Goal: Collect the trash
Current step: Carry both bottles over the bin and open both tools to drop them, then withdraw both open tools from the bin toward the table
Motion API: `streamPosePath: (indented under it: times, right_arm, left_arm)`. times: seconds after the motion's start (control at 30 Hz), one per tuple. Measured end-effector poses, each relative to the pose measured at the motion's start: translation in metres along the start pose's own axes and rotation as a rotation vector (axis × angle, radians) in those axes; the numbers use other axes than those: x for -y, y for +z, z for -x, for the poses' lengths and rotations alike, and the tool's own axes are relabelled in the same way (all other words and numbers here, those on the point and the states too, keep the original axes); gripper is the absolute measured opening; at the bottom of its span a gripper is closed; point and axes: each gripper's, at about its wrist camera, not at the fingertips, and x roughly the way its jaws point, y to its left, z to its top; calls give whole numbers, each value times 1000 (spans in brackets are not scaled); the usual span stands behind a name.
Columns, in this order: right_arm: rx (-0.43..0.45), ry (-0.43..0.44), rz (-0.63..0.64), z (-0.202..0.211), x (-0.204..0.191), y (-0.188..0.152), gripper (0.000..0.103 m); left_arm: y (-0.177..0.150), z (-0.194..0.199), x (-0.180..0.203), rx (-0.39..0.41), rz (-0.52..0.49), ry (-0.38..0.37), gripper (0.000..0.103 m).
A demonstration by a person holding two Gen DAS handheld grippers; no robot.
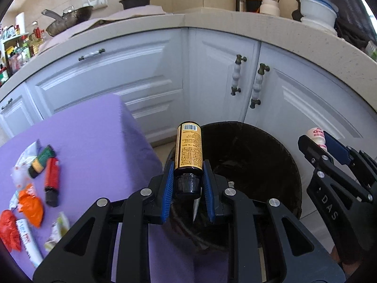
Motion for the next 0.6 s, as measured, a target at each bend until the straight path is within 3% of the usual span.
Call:
streamPosePath:
  times: [0.3,0.37,0.4,0.47,0.6]
  right_arm:
    - [-17,-9,-15,-24,8,6,36]
    - [-39,-1,-15,-33,9,5,41]
    - [-49,-3,-18,-36,9,5,46]
    - [-53,-10,-26,-39,9,4,55]
    - [-55,-21,-21,-40,8,2,56]
  left_arm:
    - [13,-28,17,-27,-17,6,25]
    - [12,-35,18,-37,-12,21,49]
    - [12,-36,18,-34,-9,26,53]
    - [12,-40,18,-36,-4,31,55]
    - [12,-44,16,-52,7,25,56]
